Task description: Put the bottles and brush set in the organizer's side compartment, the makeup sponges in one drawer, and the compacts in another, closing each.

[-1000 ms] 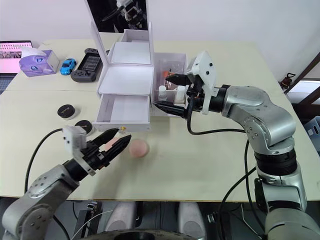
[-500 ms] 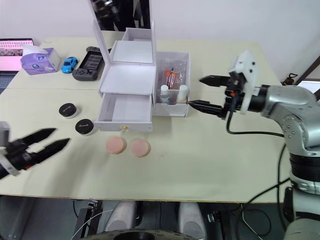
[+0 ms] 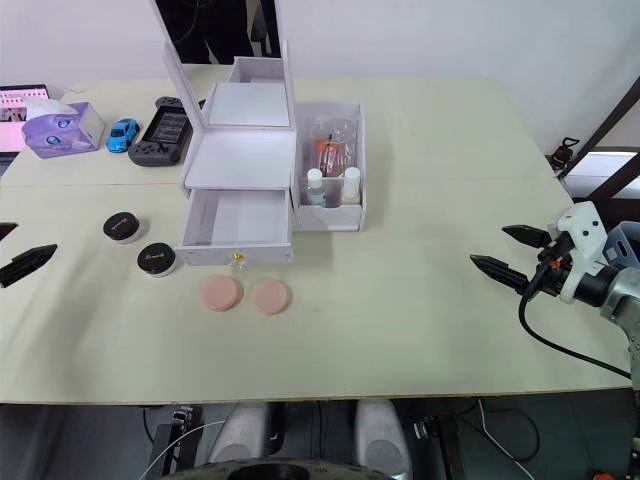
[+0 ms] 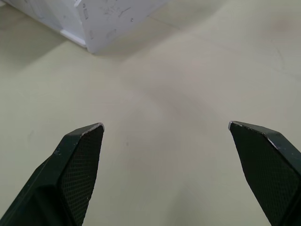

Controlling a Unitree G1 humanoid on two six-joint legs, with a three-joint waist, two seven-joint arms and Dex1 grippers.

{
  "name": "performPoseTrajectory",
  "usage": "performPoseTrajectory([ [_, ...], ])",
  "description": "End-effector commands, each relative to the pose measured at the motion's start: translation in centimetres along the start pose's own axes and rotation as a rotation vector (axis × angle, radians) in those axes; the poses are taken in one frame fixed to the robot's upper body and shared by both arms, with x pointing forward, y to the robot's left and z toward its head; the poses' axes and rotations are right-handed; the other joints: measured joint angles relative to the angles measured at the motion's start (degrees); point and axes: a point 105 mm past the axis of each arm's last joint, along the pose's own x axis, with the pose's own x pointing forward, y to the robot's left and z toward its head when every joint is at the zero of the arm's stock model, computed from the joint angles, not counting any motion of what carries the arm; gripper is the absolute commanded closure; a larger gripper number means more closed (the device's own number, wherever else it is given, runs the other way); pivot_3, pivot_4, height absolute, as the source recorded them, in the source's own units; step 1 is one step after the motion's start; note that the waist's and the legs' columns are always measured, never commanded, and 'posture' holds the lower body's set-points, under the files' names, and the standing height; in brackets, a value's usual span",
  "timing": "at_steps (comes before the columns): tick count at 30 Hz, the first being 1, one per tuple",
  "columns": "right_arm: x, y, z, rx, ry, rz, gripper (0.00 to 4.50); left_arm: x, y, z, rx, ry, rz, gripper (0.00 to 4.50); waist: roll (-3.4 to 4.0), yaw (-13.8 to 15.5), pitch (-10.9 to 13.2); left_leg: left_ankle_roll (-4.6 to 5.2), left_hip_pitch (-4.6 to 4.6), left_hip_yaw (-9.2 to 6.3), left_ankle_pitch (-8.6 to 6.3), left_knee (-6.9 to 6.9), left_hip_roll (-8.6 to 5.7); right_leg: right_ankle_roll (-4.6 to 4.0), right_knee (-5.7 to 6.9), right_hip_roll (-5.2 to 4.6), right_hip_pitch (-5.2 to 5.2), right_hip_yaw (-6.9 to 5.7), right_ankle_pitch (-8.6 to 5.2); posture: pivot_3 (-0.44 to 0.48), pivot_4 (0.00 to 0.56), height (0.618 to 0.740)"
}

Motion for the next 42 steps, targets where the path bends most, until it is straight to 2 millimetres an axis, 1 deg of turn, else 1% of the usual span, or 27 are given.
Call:
performPoseTrajectory([
  [1, -0.1, -0.2, 2.3, -0.066, -0.06, -0.013, 0.0, 0.2, 0.3, 1.5, 0.057, -0.026, -0.009, 0.06, 0.0, 0.02, 0.0, 0.0, 0.01, 0.0, 0.0, 0.02, 0.0, 0.0, 0.02, 0.0, 0.01, 0.0, 0.01, 0.0, 0.15, 0.74],
  [3, 0.3, 0.1, 3.7, -0.077, -0.089, 0.013, 0.0, 0.7, -0.4, 2.0, 0.066, -0.043, -0.044, 0.06, 0.0, -0.01, 0.0, 0.0, 0.01, 0.0, 0.0, 0.02, 0.0, 0.01, 0.06, 0.0, 0.01, 0.0, 0.04, 0.0, 0.15, 0.74],
  [5, 1.2, 1.2, 5.3, -0.095, -0.121, 0.07, 0.0, 1.1, -1.8, 2.6, 0.071, -0.057, -0.11, 0.06, 0.01, -0.05, 0.0, 0.0, 0.03, 0.01, 0.01, 0.0, 0.0, 0.01, 0.09, 0.0, 0.0, 0.01, 0.06, 0.0, 0.15, 0.74],
  [6, 1.5, 1.5, 5.7, -0.1, -0.128, 0.089, 0.0, 1.1, -2.2, 2.7, 0.071, -0.059, -0.13, 0.06, 0.01, -0.07, 0.0, 0.0, 0.05, 0.01, 0.01, -0.01, 0.0, 0.02, 0.12, 0.0, 0.0, 0.01, 0.06, 0.0, 0.15, 0.74],
  [8, 2.6, 3.1, 7.8, -0.087, -0.173, 0.169, 0.0, 1.2, -4.1, 3.0, 0.073, -0.064, -0.199, 0.06, 0.01, -0.18, 0.0, 0.0, 0.07, 0.0, 0.01, -0.04, 0.02, 0.02, 0.15, 0.01, 0.0, 0.01, 0.05, 0.0, 0.15, 0.74],
  [10, 3.8, 5.1, 10.0, -0.108, -0.201, 0.269, 0.0, 1.0, -7.0, 3.2, 0.08, -0.068, -0.291, 0.06, 0.05, -0.23, 0.0, 0.0, 0.11, 0.06, 0.01, -0.06, 0.04, 0.02, 0.15, -0.01, 0.01, 0.07, 0.05, 0.0, 0.15, 0.74],
  [11, 4.3, 5.9, 10.6, -0.119, -0.203, 0.303, 0.0, 0.9, -8.1, 3.2, 0.067, -0.066, -0.324, 0.06, 0.05, -0.4, 0.01, 0.0, 0.11, 0.09, 0.01, -0.05, 0.05, 0.02, 0.15, 0.0, -0.01, 0.09, 0.06, 0.0, 0.15, 0.74],
  [14, 5.5, 8.8, 12.3, -0.135, -0.18, 0.441, 0.0, 0.3, -12.5, 3.1, 0.015, -0.052, -0.429, 0.06, -0.07, -0.15, 0.01, 0.0, 0.15, 0.15, 0.01, -0.03, 0.07, 0.02, 0.17, 0.0, -0.01, 0.18, 0.05, 0.0, 0.15, 0.74],
  [16, 5.8, 10.4, 13.1, -0.148, -0.162, 0.507, 0.0, 0.0, -15.2, 2.9, 0.002, -0.045, -0.473, 0.06, -0.05, 0.25, 0.01, 0.0, 0.14, 0.14, 0.01, -0.03, 0.09, 0.01, 0.15, 0.01, -0.01, 0.17, 0.05, 0.0, 0.15, 0.74],
  [18, 6.1, 11.5, 13.7, -0.163, -0.152, 0.536, 0.0, -0.4, -17.5, 2.5, -0.012, -0.042, -0.506, 0.06, -0.07, 0.45, 0.01, 0.0, 0.1, 0.13, 0.0, 0.02, 0.07, 0.0, 0.11, -0.01, 0.01, 0.16, 0.04, 0.0, 0.15, 0.74],
  [21, 6.2, 13.5, 14.6, -0.182, -0.136, 0.615, 0.0, -0.6, -21.4, 1.7, -0.04, -0.052, -0.544, 0.06, -0.07, 0.38, 0.0, 0.0, 0.02, 0.15, 0.0, 0.1, 0.01, -0.01, 0.04, -0.04, 0.02, 0.2, 0.05, 0.0, 0.15, 0.74],
  [23, 6.2, 14.3, 14.4, -0.191, -0.101, 0.642, 0.0, -0.4, -23.2, 1.8, -0.052, -0.066, -0.549, 0.06, -0.12, 0.53, -0.03, 0.0, 0.02, 0.15, 0.0, 0.14, -0.02, -0.01, 0.04, -0.03, 0.05, 0.23, 0.05, 0.0, 0.15, 0.74],
  [26, 6.2, 14.9, 14.3, -0.219, -0.075, 0.653, 0.0, 0.4, -26.0, 1.7, -0.065, -0.07, -0.577, 0.06, -0.15, 0.76, -0.07, 0.0, 0.05, 0.11, 0.01, 0.2, -0.01, -0.01, 0.07, 0.01, 0.08, 0.22, 0.05, 0.0, 0.15, 0.74],
  [27, 6.2, 14.9, 14.3, -0.225, -0.071, 0.653, 0.0, 0.5, -26.4, 1.7, -0.07, -0.071, -0.579, 0.06, -0.14, 0.83, -0.07, 0.0, 0.06, 0.12, 0.01, 0.2, -0.02, -0.01, 0.07, 0.01, 0.09, 0.23, 0.06, 0.0, 0.15, 0.74],
  [31, 5.9, 15.3, 14.4, -0.24, -0.057, 0.655, 0.0, 2.4, -28.4, 0.7, -0.046, -0.042, -0.536, 0.06, -0.11, 1.25, -0.1, 0.01, 0.08, 0.12, 0.01, 0.25, -0.02, -0.01, 0.14, 0.05, 0.09, 0.24, 0.06, 0.0, 0.15, 0.74],
  [36, 5.3, 15.7, 14.8, -0.255, -0.046, 0.667, 0.0, 4.5, -29.5, 0.2, -0.1, -0.028, -0.441, 0.06, -0.1, 1.47, -0.11, 0.01, 0.1, 0.1, 0.01, 0.23, -0.02, -0.01, 0.2, 0.07, 0.08, 0.24, 0.07, 0.0, 0.15, 0.74],
  [38, 5.2, 15.7, 14.9, -0.261, -0.037, 0.663, 0.0, 5.3, -29.4, -0.2, -0.123, -0.009, -0.4, 0.06, -0.1, 1.49, -0.11, 0.02, 0.11, 0.08, 0.01, 0.23, -0.02, -0.01, 0.23, 0.08, 0.09, 0.24, 0.07, 0.0, 0.15, 0.74],
  [42, 4.9, 15.5, 14.9, -0.27, -0.017, 0.642, 0.0, 6.6, -30.1, -0.3, -0.124, -0.008, -0.38, 0.06, -0.14, 1.53, -0.13, 0.02, 0.15, 0.07, 0.01, 0.29, -0.02, 0.0, 0.36, 0.08, 0.08, 0.23, 0.06, 0.0, 0.15, 0.74],
])
